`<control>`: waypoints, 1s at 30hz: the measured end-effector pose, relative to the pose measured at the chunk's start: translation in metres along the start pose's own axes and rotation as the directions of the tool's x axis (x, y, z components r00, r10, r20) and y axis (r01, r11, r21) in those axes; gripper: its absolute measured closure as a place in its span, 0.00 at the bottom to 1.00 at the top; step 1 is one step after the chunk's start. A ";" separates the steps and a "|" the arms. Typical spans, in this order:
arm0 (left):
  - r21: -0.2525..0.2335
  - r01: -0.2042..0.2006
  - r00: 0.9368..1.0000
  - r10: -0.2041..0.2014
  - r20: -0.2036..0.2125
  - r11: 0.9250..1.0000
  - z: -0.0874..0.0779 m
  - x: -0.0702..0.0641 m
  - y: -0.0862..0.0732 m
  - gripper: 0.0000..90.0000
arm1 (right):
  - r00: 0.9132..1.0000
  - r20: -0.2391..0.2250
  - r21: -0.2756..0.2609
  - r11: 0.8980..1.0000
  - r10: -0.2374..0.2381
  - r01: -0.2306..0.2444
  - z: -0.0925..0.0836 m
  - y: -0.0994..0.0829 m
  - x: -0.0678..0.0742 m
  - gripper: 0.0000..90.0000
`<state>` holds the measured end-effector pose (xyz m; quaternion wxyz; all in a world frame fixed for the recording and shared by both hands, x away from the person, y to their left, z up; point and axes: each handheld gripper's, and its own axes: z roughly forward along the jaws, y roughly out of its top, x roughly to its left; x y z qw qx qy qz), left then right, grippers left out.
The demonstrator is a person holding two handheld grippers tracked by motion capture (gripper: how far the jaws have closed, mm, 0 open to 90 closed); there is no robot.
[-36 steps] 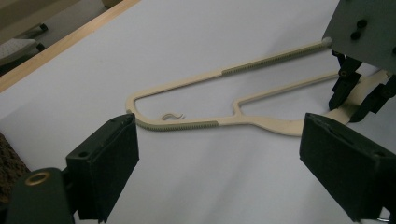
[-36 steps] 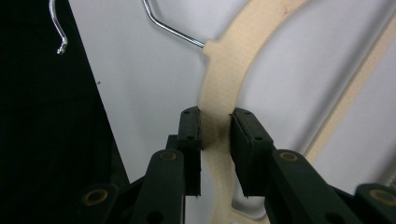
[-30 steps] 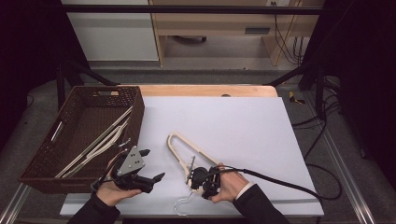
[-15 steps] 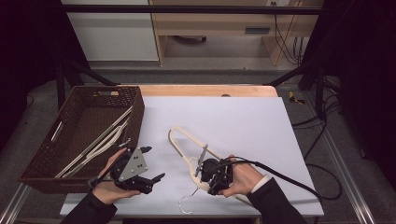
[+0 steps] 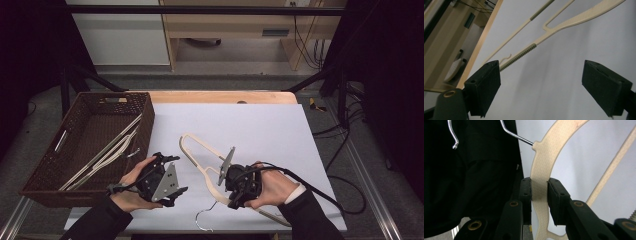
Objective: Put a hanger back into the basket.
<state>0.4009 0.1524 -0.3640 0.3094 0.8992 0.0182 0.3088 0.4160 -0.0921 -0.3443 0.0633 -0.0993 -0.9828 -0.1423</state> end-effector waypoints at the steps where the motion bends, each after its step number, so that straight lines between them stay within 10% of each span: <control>1: 0.008 -0.027 1.000 0.027 -0.002 1.000 0.001 0.000 0.003 0.17 | 1.000 -0.004 0.000 1.000 -0.002 0.002 -0.001 0.000 0.001 0.82; 8: 0.048 -0.155 0.988 0.155 -0.012 0.987 0.009 0.001 0.014 0.20 | 0.998 -0.047 -0.025 0.999 -0.030 0.029 -0.009 -0.003 0.004 0.82; 14: 0.048 -0.266 0.964 0.267 -0.013 0.963 0.014 -0.002 0.020 0.28 | 0.997 -0.065 -0.023 0.999 -0.045 0.044 -0.012 -0.004 0.007 0.82; 20: 0.069 -0.369 0.929 0.371 -0.014 0.927 0.021 -0.005 0.021 0.41 | 0.994 -0.089 -0.032 0.998 -0.061 0.059 -0.013 -0.004 0.009 0.82; 30: 0.085 -0.515 0.853 0.520 -0.052 0.853 0.025 -0.016 0.022 0.68 | 0.991 -0.111 -0.026 0.997 -0.074 0.072 -0.012 -0.003 0.011 0.82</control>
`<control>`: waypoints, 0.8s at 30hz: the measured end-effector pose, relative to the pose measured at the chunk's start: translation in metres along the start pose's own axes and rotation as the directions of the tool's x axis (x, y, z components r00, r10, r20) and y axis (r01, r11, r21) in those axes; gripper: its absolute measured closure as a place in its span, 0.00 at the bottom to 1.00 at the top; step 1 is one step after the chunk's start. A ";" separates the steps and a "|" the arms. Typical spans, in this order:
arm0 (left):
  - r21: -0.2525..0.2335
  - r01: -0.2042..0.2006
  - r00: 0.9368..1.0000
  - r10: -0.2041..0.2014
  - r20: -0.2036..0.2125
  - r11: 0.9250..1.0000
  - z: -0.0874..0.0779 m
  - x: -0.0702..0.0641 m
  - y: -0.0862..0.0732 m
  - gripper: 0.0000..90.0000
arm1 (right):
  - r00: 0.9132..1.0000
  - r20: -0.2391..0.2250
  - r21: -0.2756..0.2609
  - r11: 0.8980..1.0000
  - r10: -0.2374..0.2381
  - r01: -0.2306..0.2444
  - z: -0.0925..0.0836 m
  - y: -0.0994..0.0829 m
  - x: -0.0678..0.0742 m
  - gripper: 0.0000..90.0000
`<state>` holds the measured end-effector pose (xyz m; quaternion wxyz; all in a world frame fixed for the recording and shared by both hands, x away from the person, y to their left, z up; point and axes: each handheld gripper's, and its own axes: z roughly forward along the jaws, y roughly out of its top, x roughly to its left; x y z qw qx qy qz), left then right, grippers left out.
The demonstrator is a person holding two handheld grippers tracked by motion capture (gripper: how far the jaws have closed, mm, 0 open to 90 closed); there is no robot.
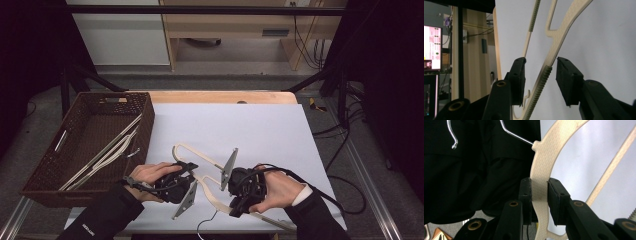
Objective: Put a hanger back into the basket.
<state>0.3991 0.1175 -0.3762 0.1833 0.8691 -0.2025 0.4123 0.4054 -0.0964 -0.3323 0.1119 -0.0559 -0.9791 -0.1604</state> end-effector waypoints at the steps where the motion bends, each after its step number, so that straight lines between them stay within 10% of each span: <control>1: -0.001 -0.018 1.000 0.018 0.004 1.000 0.000 0.000 0.000 0.70 | 1.000 -0.005 0.003 1.000 0.004 -0.004 0.000 0.000 0.000 0.82; 8: -0.014 -0.155 0.988 0.155 0.008 0.988 0.003 -0.003 0.007 0.85 | 1.000 -0.021 -0.004 1.000 -0.009 0.009 0.002 0.002 -0.001 0.82; 24: -0.038 -0.185 0.983 0.185 -0.001 0.982 -0.003 -0.016 0.010 0.95 | 0.997 -0.075 -0.001 1.000 -0.018 0.018 0.003 0.002 0.001 0.82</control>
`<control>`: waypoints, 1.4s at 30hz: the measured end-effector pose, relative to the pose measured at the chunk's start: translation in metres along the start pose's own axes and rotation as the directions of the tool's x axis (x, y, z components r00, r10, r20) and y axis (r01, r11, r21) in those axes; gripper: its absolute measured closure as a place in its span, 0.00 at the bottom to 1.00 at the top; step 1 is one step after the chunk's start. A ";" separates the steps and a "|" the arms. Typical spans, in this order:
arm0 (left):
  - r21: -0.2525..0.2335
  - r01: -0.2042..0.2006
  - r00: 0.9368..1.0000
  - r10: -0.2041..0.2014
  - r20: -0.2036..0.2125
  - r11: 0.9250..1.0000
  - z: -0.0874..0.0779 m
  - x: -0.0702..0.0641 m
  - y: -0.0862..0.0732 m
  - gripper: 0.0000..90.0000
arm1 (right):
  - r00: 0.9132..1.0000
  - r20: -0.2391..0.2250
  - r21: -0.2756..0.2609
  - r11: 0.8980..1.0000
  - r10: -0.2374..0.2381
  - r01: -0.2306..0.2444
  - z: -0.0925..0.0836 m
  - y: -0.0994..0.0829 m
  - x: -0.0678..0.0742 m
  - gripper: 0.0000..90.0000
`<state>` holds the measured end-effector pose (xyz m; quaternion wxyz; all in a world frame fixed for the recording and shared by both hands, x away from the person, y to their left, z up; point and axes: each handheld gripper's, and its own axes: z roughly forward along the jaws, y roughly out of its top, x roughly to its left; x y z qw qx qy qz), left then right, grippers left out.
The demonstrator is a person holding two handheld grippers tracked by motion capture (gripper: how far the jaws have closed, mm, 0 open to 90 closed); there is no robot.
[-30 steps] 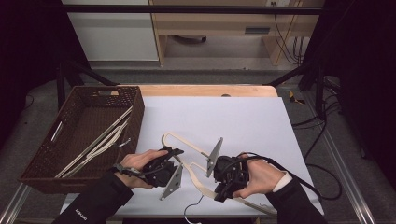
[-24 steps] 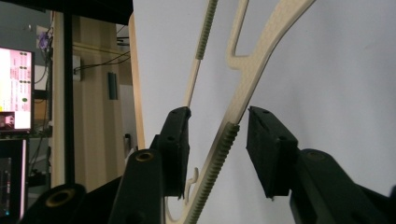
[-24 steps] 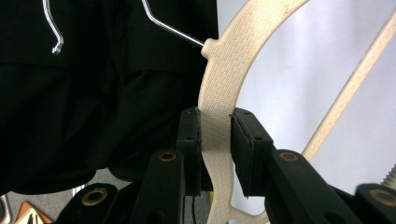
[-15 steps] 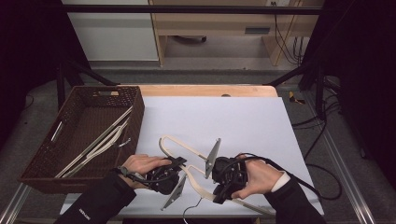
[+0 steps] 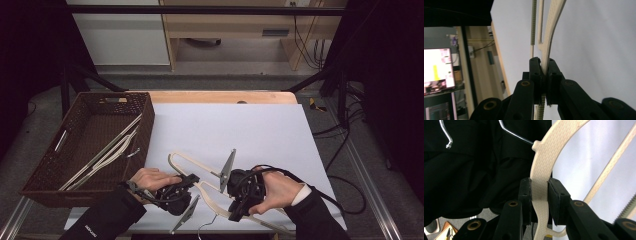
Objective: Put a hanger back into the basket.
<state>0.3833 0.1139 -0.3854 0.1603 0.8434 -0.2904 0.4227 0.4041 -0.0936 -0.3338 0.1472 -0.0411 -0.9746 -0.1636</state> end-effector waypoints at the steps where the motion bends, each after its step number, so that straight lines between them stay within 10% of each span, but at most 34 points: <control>1: -0.007 0.007 1.000 -0.007 0.008 1.000 0.000 0.000 0.000 0.95 | 1.000 0.001 -0.001 1.000 0.002 -0.002 0.000 0.000 0.000 0.82; 12: 0.046 0.091 0.994 -0.094 0.049 0.995 -0.002 0.003 -0.003 0.95 | 0.997 0.083 -0.062 0.998 0.005 0.000 -0.018 -0.008 0.002 0.81; 17: 0.065 0.157 0.986 -0.160 0.040 0.985 -0.007 0.009 -0.007 0.95 | 0.971 0.228 -0.173 0.985 0.069 -0.029 -0.037 -0.021 -0.006 0.73; 19: 0.053 0.204 0.978 -0.206 0.042 0.978 -0.010 0.012 -0.009 0.95 | 0.948 0.292 -0.231 0.971 0.126 -0.058 -0.046 -0.028 -0.011 0.69; 23: 0.049 0.266 0.963 -0.268 0.033 0.963 -0.017 0.019 -0.013 0.95 | 0.862 0.421 -0.368 0.922 0.283 -0.123 -0.058 -0.047 -0.027 0.57; 29: 0.059 0.334 0.941 -0.337 0.037 0.941 -0.021 0.025 -0.017 0.95 | 0.723 0.513 -0.590 0.802 0.463 -0.094 -0.068 -0.076 -0.044 0.34; 32: 0.070 0.369 0.926 -0.373 0.056 0.927 -0.023 0.028 -0.018 0.95 | 0.668 0.514 -0.669 0.739 0.538 -0.080 -0.072 -0.090 -0.050 0.24; 38: 0.067 0.447 0.889 -0.452 0.080 0.892 -0.029 0.033 -0.024 0.95 | 0.591 0.461 -0.794 0.605 0.662 -0.058 -0.072 -0.118 -0.056 0.14; 42: 0.051 0.505 0.854 -0.508 0.111 0.862 -0.034 0.036 -0.028 0.95 | 0.556 0.445 -0.823 0.566 0.702 -0.055 -0.068 -0.131 -0.058 0.11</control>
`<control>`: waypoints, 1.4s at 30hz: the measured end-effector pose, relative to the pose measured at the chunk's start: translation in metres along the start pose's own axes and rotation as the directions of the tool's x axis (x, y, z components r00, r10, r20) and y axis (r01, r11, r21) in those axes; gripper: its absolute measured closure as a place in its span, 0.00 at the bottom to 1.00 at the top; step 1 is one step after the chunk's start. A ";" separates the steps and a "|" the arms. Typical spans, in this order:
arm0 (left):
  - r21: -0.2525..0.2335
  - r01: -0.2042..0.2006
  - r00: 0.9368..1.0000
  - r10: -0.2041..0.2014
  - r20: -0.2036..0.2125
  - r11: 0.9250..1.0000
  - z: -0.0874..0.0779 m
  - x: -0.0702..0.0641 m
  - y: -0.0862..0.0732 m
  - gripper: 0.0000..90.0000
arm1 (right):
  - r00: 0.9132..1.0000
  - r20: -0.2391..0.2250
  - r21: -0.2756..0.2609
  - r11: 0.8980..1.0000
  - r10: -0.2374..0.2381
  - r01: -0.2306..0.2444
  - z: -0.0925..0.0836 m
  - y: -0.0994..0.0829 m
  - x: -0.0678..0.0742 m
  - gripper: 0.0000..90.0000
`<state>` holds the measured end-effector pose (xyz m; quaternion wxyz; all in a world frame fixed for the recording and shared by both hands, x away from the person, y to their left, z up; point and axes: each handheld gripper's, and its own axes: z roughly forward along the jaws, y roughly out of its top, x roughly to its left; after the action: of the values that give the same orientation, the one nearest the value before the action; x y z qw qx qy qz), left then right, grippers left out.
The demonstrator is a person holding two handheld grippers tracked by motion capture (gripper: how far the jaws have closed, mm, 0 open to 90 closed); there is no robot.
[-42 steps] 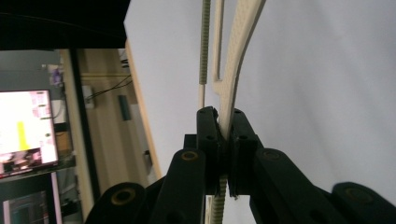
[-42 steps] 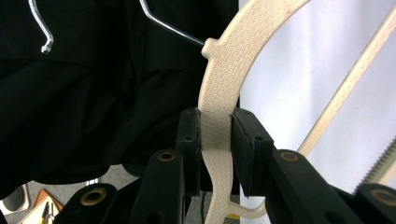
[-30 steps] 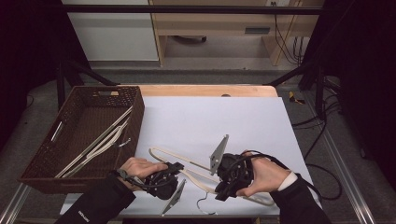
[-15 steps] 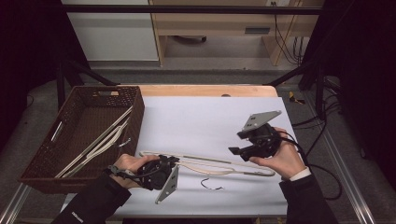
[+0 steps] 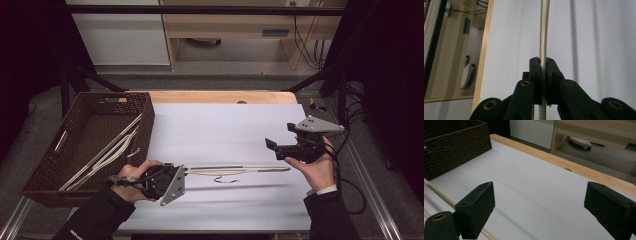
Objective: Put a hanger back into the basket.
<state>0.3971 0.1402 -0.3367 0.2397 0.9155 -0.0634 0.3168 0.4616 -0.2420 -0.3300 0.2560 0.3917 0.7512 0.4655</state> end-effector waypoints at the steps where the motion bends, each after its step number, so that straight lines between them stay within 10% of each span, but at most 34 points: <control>1: -0.002 0.015 1.000 -0.015 0.006 1.000 -0.001 0.001 -0.001 0.95 | 1.000 0.009 -0.014 1.000 0.005 -0.005 0.000 -0.002 -0.002 0.10; 13: 0.044 0.162 0.987 -0.162 0.001 0.986 -0.019 0.019 -0.004 0.95 | 0.990 0.088 -0.072 0.992 0.109 -0.102 -0.011 -0.034 -0.026 0.11; 24: -0.012 0.249 0.968 -0.250 -0.004 0.968 -0.032 0.039 0.002 0.95 | 0.986 0.076 -0.064 0.988 0.146 -0.141 -0.013 -0.063 -0.027 0.10; 42: -0.054 0.395 0.917 -0.397 -0.031 0.917 -0.066 0.086 -0.021 0.95 | 0.994 -0.013 -0.043 0.993 0.110 -0.110 -0.013 -0.074 -0.002 0.10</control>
<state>0.4346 0.1932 -0.2474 0.3214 0.8969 0.1209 0.2788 0.4268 -0.2690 -0.3913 0.2343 0.4242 0.7197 0.4972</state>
